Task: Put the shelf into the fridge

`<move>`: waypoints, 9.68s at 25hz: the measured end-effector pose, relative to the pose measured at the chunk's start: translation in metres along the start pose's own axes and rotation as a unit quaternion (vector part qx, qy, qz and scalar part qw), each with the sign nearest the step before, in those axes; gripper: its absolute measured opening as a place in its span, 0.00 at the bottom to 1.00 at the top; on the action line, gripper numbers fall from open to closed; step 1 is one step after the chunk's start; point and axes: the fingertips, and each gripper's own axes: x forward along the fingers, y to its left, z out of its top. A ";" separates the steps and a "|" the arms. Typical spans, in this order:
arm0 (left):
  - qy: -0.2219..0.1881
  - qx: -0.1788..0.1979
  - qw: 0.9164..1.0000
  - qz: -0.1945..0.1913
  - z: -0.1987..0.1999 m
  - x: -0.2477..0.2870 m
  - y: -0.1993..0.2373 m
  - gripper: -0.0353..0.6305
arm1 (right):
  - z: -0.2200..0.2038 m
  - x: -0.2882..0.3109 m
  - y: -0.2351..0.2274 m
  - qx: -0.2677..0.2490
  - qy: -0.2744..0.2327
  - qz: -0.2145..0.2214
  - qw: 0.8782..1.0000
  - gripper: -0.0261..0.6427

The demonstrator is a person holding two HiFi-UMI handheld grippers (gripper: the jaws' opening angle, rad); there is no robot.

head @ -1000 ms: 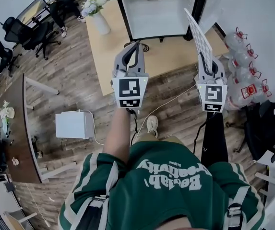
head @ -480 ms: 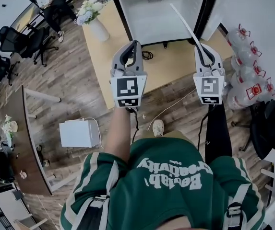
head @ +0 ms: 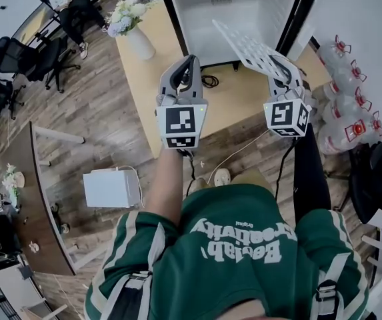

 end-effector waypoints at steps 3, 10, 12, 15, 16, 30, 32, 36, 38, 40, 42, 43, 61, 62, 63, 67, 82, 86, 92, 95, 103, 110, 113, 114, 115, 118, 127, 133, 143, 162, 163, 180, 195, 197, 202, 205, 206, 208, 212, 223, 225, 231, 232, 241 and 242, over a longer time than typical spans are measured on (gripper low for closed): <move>0.003 -0.002 1.000 0.001 -0.004 0.001 0.003 0.05 | -0.004 0.007 0.002 -0.022 0.006 -0.003 1.000 0.08; 0.007 -0.013 1.000 0.015 -0.012 0.003 0.016 0.05 | -0.006 0.025 0.003 -0.110 0.007 -0.016 0.994 0.08; 0.008 -0.014 1.000 0.018 -0.014 0.006 0.018 0.05 | -0.007 0.031 0.004 -0.133 0.007 -0.017 0.991 0.08; 0.011 -0.015 1.000 0.021 -0.016 0.008 0.019 0.05 | -0.007 0.041 0.005 -0.172 0.010 -0.025 0.985 0.08; 0.012 -0.014 1.000 0.022 -0.016 0.009 0.019 0.05 | -0.008 0.044 0.006 -0.184 0.012 -0.029 0.982 0.08; 0.025 -0.011 0.999 0.041 -0.018 0.008 0.030 0.05 | -0.012 0.079 0.021 -0.253 0.018 -0.034 0.967 0.08; 0.028 -0.010 0.999 0.043 -0.019 0.007 0.031 0.05 | -0.010 0.082 0.025 -0.261 0.016 -0.033 0.965 0.08; 0.033 -0.011 0.998 0.048 -0.024 0.004 0.032 0.05 | -0.009 0.089 0.031 -0.289 0.013 -0.042 0.956 0.08; 0.036 -0.012 0.998 0.051 -0.027 0.003 0.033 0.05 | -0.010 0.093 0.034 -0.298 0.016 -0.044 0.954 0.08; 0.040 -0.013 0.998 0.054 -0.030 0.003 0.034 0.05 | -0.012 0.098 0.037 -0.303 0.016 -0.044 0.952 0.08; 0.043 -0.013 0.997 0.056 -0.032 0.003 0.034 0.05 | -0.014 0.103 0.040 -0.307 0.014 -0.041 0.951 0.08; 0.044 -0.013 0.997 0.057 -0.033 0.004 0.035 0.05 | -0.015 0.105 0.042 -0.308 0.013 -0.039 0.951 0.08; 0.062 -0.011 0.995 0.074 -0.045 0.019 0.047 0.05 | -0.032 0.147 0.060 -0.318 0.019 -0.021 0.948 0.08; 0.063 -0.011 0.995 0.074 -0.046 0.019 0.048 0.05 | -0.032 0.148 0.062 -0.320 0.019 -0.021 0.947 0.08; 0.064 -0.011 0.995 0.074 -0.047 0.020 0.049 0.05 | -0.033 0.149 0.063 -0.322 0.020 -0.020 0.946 0.08; 0.066 -0.012 0.995 0.073 -0.050 0.021 0.050 0.05 | -0.034 0.154 0.066 -0.323 0.027 -0.023 0.946 0.08; 0.073 -0.016 0.995 0.067 -0.060 0.028 0.054 0.05 | -0.039 0.171 0.072 -0.348 0.062 -0.040 0.935 0.08; 0.073 -0.016 0.995 0.063 -0.061 0.032 0.053 0.05 | -0.046 0.174 0.079 -0.351 0.067 -0.032 0.933 0.08; 0.076 -0.017 0.995 0.063 -0.065 0.034 0.056 0.05 | -0.046 0.183 0.079 -0.351 0.067 -0.027 0.934 0.08; 0.078 -0.021 0.995 0.065 -0.067 0.035 0.059 0.05 | -0.047 0.184 0.080 -0.350 0.062 -0.032 0.934 0.08; 0.077 -0.045 0.994 0.067 -0.072 0.041 0.060 0.05 | -0.048 0.190 0.082 -0.344 0.048 -0.041 0.937 0.08; 0.078 -0.052 0.993 0.072 -0.074 0.046 0.063 0.05 | -0.049 0.201 0.085 -0.325 0.042 -0.031 0.944 0.07; 0.080 -0.054 0.993 0.074 -0.076 0.046 0.064 0.05 | -0.050 0.206 0.085 -0.319 0.042 -0.029 0.946 0.07; 0.079 -0.056 0.992 0.076 -0.076 0.046 0.064 0.05 | -0.050 0.207 0.085 -0.316 0.042 -0.028 0.947 0.07; 0.079 -0.056 0.992 0.077 -0.077 0.047 0.065 0.05 | -0.050 0.209 0.085 -0.315 0.041 -0.028 0.948 0.07; 0.080 -0.058 0.992 0.080 -0.079 0.049 0.068 0.05 | -0.049 0.213 0.085 -0.313 0.039 -0.029 0.949 0.07; 0.080 -0.061 0.991 0.085 -0.081 0.060 0.071 0.05 | -0.050 0.228 0.082 -0.306 0.039 -0.024 0.951 0.07; 0.088 -0.064 0.990 0.089 -0.083 0.064 0.072 0.05 | -0.049 0.235 0.081 -0.304 0.036 -0.022 0.952 0.07; 0.081 -0.061 0.991 0.091 -0.083 0.078 0.076 0.05 | -0.049 0.250 0.077 -0.300 0.035 -0.016 0.953 0.07; 0.086 -0.063 0.990 0.093 -0.091 0.101 0.080 0.05 | -0.050 0.274 0.073 -0.301 0.030 -0.012 0.953 0.07; 0.086 -0.064 0.990 0.093 -0.090 0.102 0.080 0.05 | -0.050 0.274 0.073 -0.301 0.030 -0.011 0.953 0.07; 0.082 -0.068 0.990 0.090 -0.094 0.121 0.076 0.05 | -0.050 0.288 0.070 -0.307 0.027 -0.011 0.951 0.07; 0.087 -0.066 0.990 0.091 -0.098 0.131 0.073 0.05 | -0.052 0.300 0.068 -0.307 0.024 -0.007 0.951 0.07; 0.087 -0.067 0.990 0.092 -0.099 0.132 0.074 0.05 | -0.053 0.302 0.068 -0.307 0.023 -0.007 0.951 0.07; 0.087 -0.067 0.989 0.094 -0.099 0.135 0.074 0.05 | -0.052 0.308 0.067 -0.308 0.022 -0.006 0.951 0.07; 0.087 -0.069 0.989 0.096 -0.100 0.136 0.074 0.05 | -0.053 0.312 0.065 -0.309 0.023 -0.008 0.951 0.07; 0.087 -0.069 0.989 0.097 -0.100 0.136 0.074 0.05 | -0.053 0.313 0.065 -0.309 0.023 -0.008 0.951 0.07; 0.089 -0.069 0.989 0.097 -0.102 0.137 0.075 0.05 | -0.053 0.317 0.064 -0.309 0.023 -0.008 0.951 0.07; 0.090 -0.068 0.988 0.103 -0.102 0.137 0.078 0.05 | -0.054 0.329 0.062 -0.308 0.023 -0.007 0.951 0.07; 0.094 -0.073 0.987 0.110 -0.108 0.134 0.079 0.05 | -0.053 0.336 0.062 -0.304 0.023 -0.007 0.952 0.07; 0.094 -0.074 0.987 0.110 -0.107 0.134 0.077 0.05 | -0.052 0.337 0.062 -0.303 0.022 -0.007 0.953 0.07; 0.094 -0.073 0.986 0.117 -0.103 0.131 0.075 0.05 | -0.059 0.337 0.066 -0.324 0.034 0.005 0.946 0.21; 0.093 -0.074 0.986 0.119 -0.102 0.129 0.076 0.05 | -0.061 0.336 0.068 -0.332 0.035 0.010 0.942 0.29; 0.086 -0.079 0.986 0.122 -0.096 0.116 0.072 0.05 | -0.047 0.307 0.067 -0.291 -0.004 0.018 0.957 0.38; 0.084 -0.081 0.986 0.122 -0.095 0.115 0.072 0.05 | -0.047 0.302 0.066 -0.290 -0.004 0.018 0.957 0.38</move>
